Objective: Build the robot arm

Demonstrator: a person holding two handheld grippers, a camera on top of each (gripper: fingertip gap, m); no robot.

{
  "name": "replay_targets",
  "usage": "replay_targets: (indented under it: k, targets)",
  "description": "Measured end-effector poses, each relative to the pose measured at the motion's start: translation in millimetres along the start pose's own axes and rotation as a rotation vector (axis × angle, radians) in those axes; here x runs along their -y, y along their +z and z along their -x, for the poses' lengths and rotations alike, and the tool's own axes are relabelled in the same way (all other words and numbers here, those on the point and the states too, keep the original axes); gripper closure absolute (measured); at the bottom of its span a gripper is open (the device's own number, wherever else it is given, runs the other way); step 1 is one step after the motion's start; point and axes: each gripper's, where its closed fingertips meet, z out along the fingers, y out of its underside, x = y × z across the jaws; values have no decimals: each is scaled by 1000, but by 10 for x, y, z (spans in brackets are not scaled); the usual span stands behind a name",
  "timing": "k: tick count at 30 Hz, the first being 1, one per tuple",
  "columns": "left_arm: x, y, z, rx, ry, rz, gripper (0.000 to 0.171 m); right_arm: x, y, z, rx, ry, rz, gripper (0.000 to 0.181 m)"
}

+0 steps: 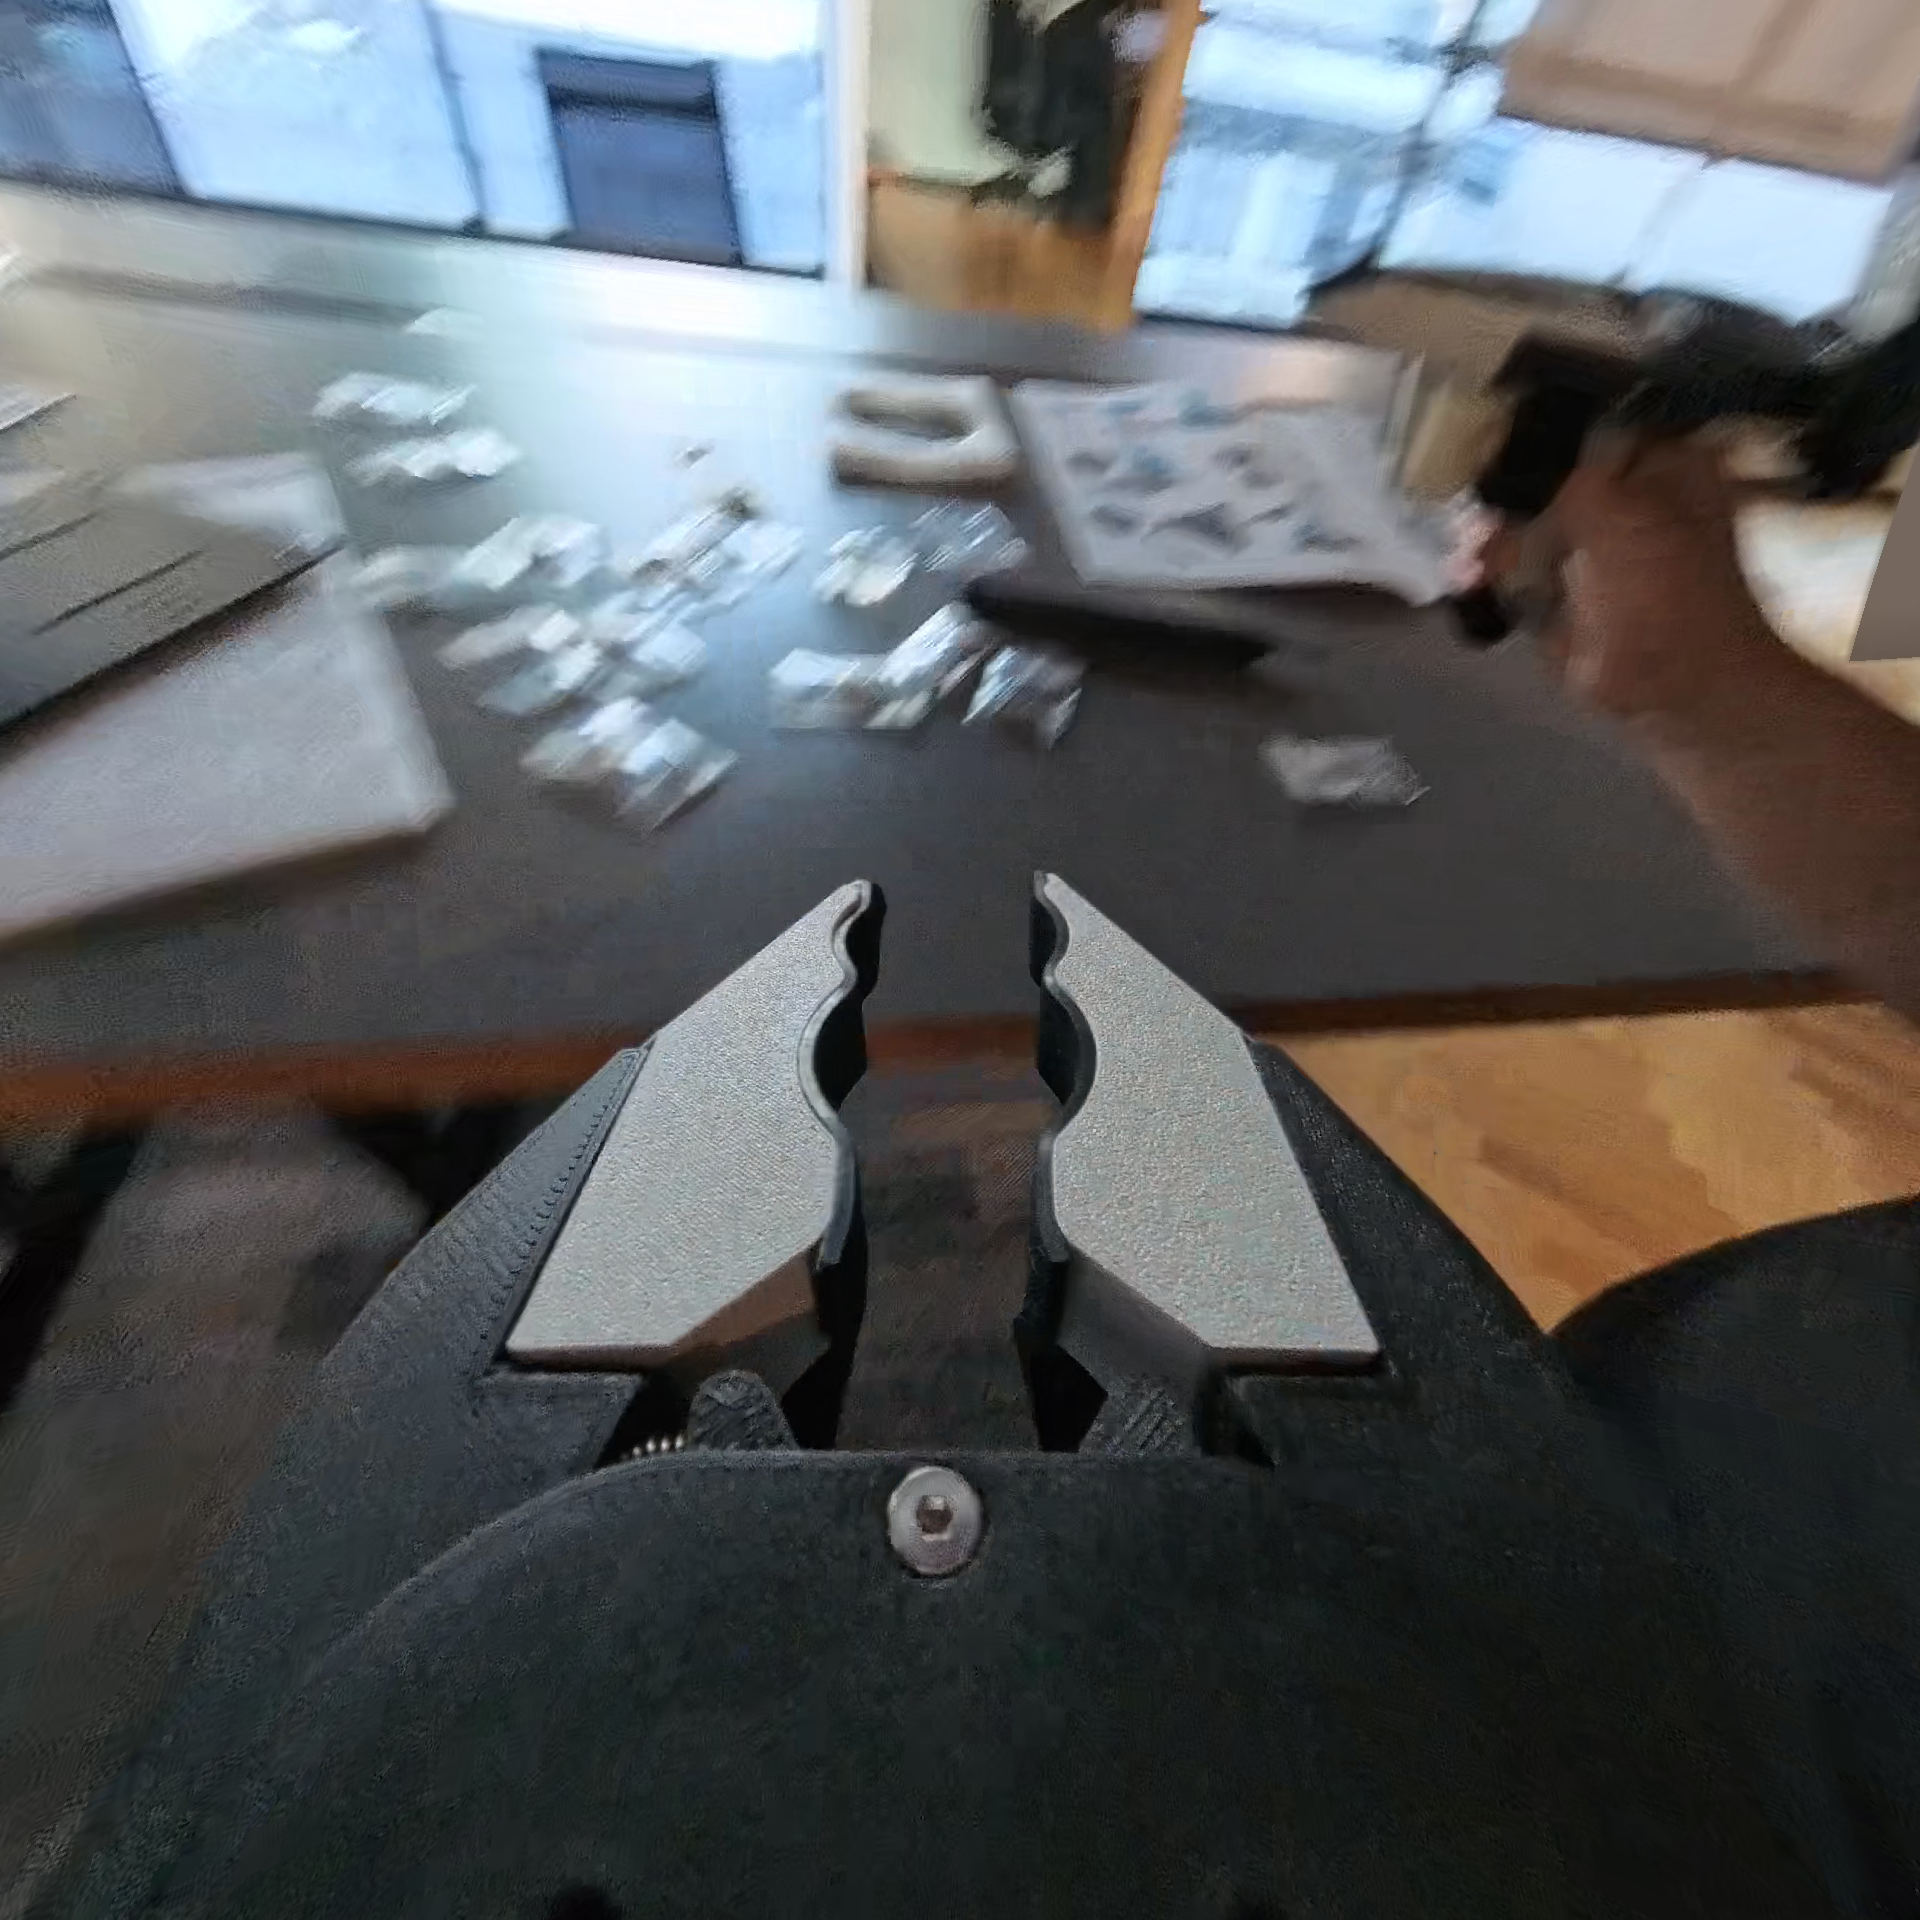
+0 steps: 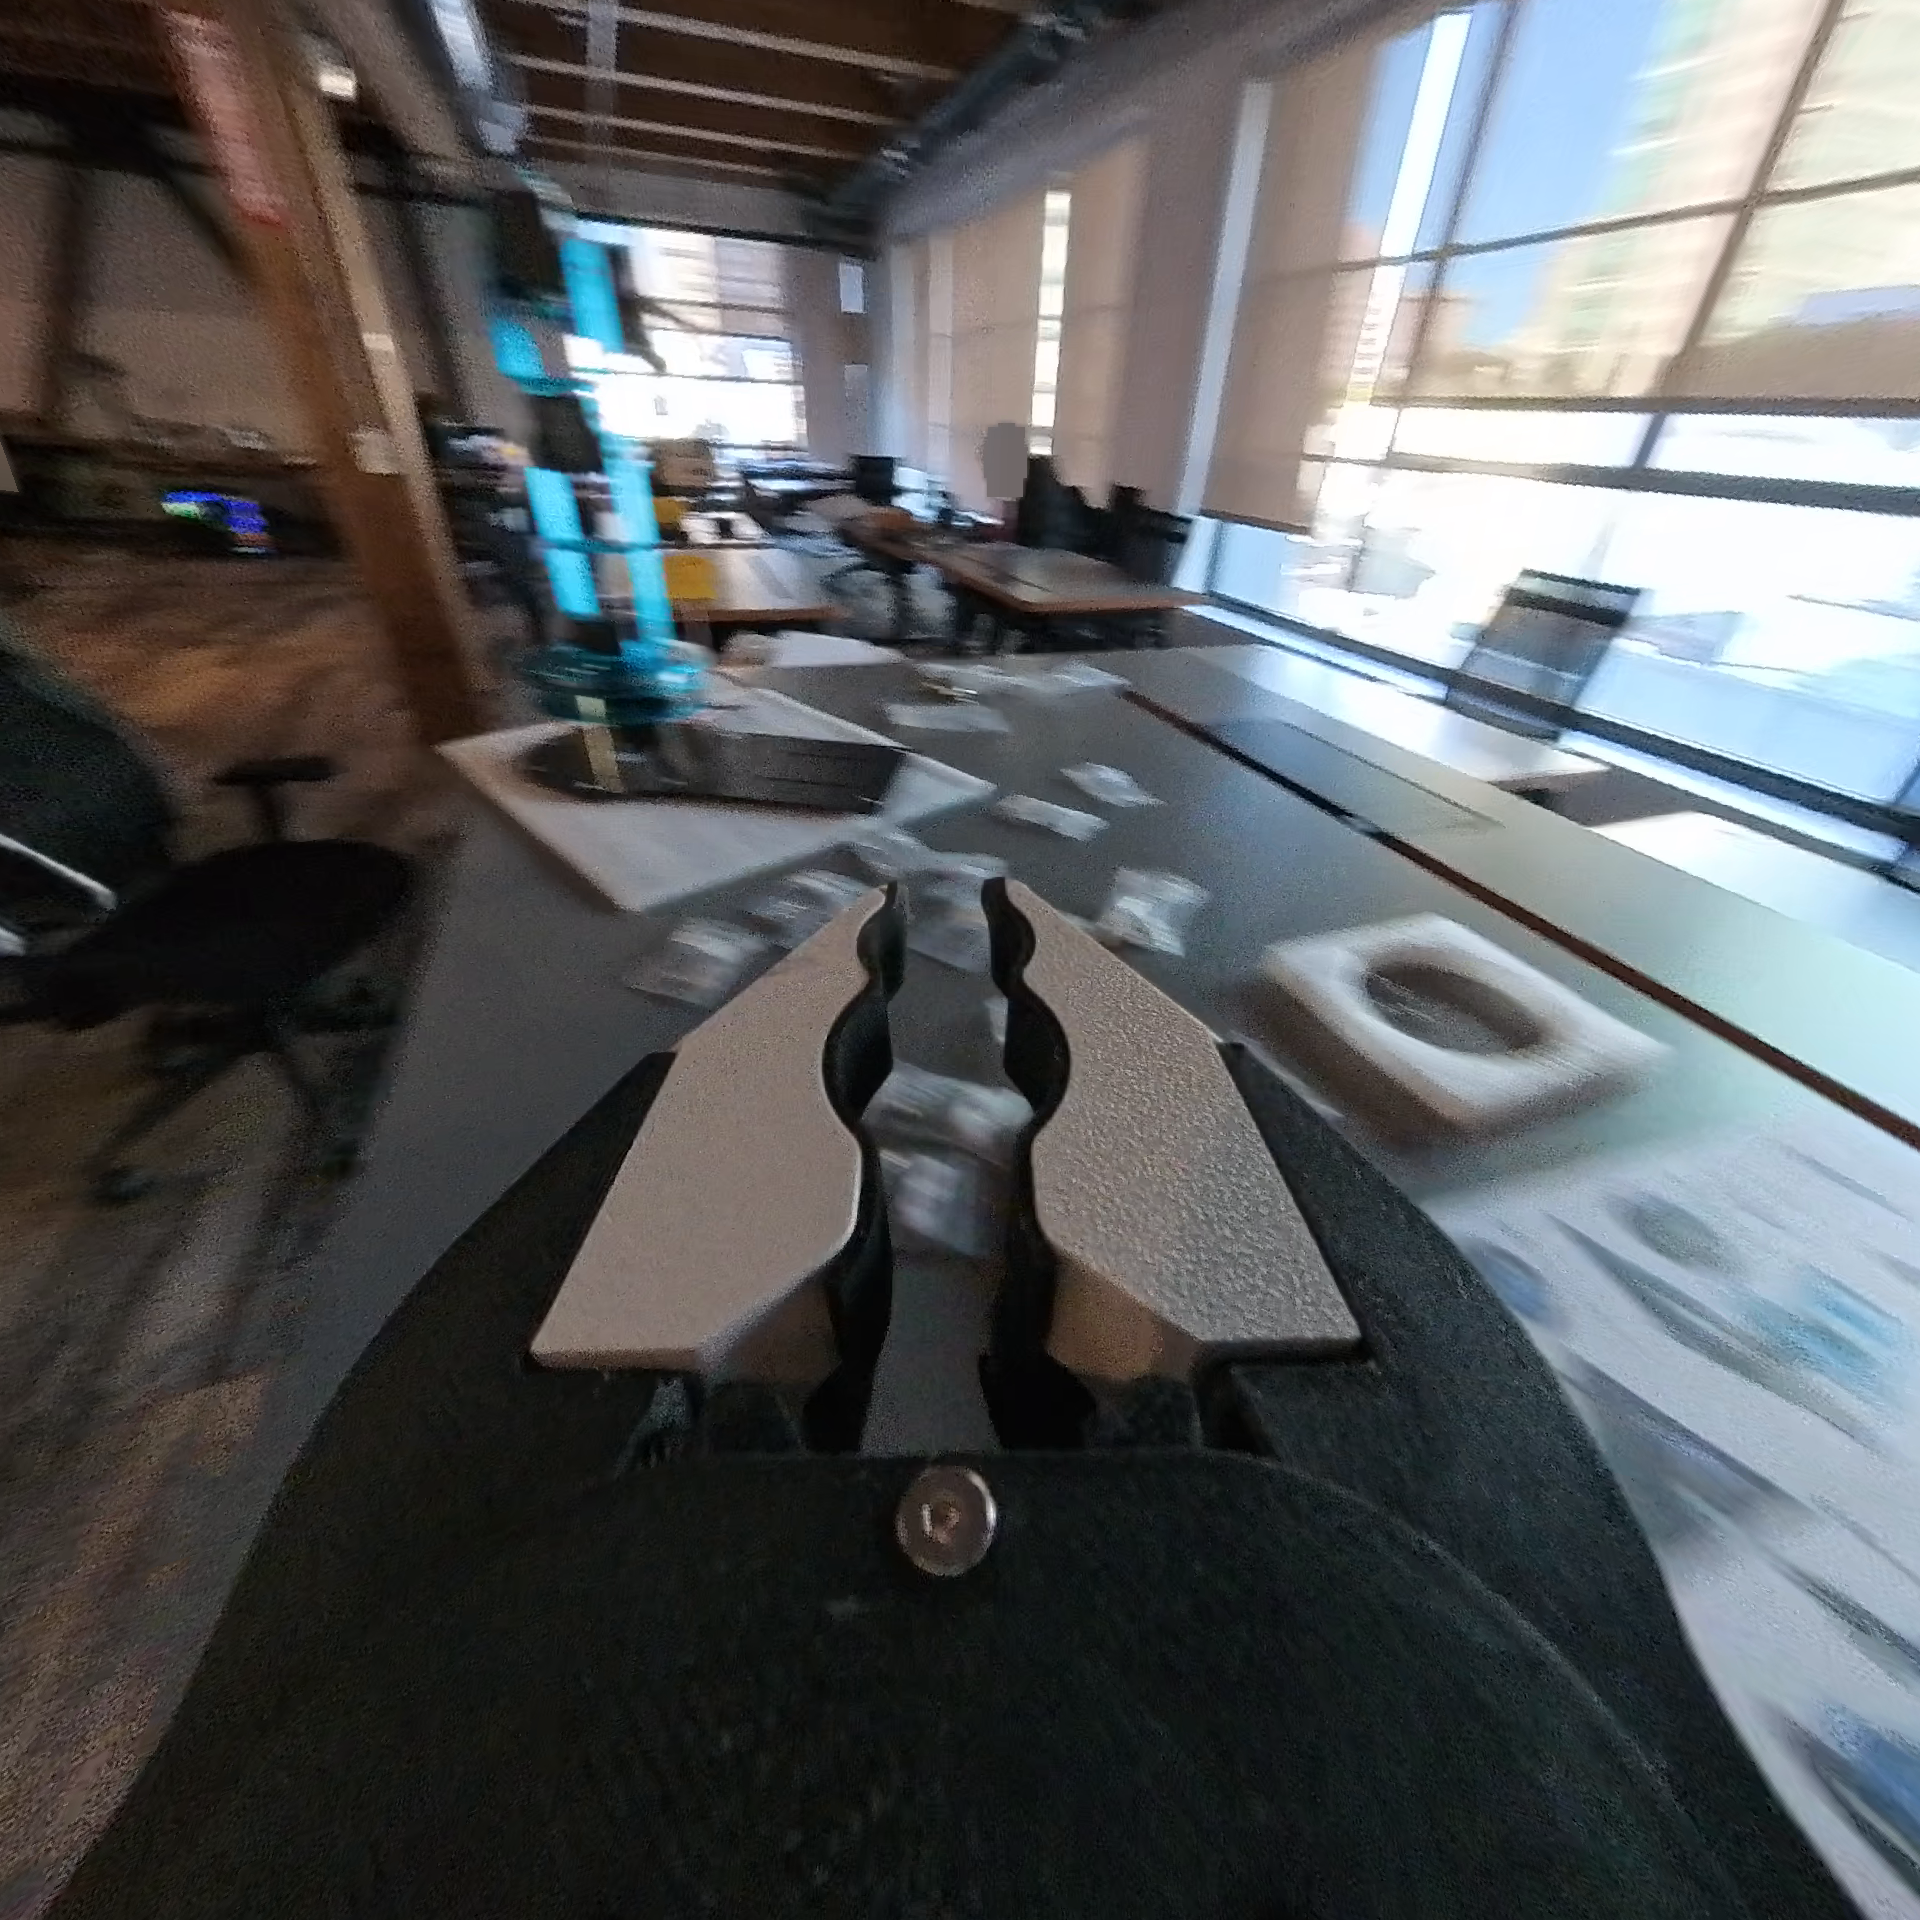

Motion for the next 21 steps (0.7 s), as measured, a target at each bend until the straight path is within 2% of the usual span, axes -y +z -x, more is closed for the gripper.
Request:
replay_targets:
  k: [2, 5, 9, 11, 16, 19, 21]
  targets:
    - [-293, -567, 386, 152, -28, 41, 145, 102, 379, 732, 157, 3, 14, 167]
    - [-491, -1389, 877, 281, -105, -19, 146, 102, 960, 1865, 373, -54, 44, 167]
    - [-795, -2410, 1642, 429, -141, -61, 145, -64, 1797, 3155, 528, -81, 62, 167]
    - [-928, -2865, 2002, 448, -164, -71, 146, -149, 2251, 3730, 562, -76, 52, 168]
    - [-1181, -3960, 2980, 562, -198, 29, 145, -310, 3345, 5042, 640, -25, 70, 168]
    - [-1160, -4346, 3577, 582, -213, 26, 145, -426, 3906, 5512, 617, -44, 124, 167]
    - [-1113, -4482, 4036, 609, -220, 15, 145, -515, 4231, 5738, 621, -49, 161, 166]
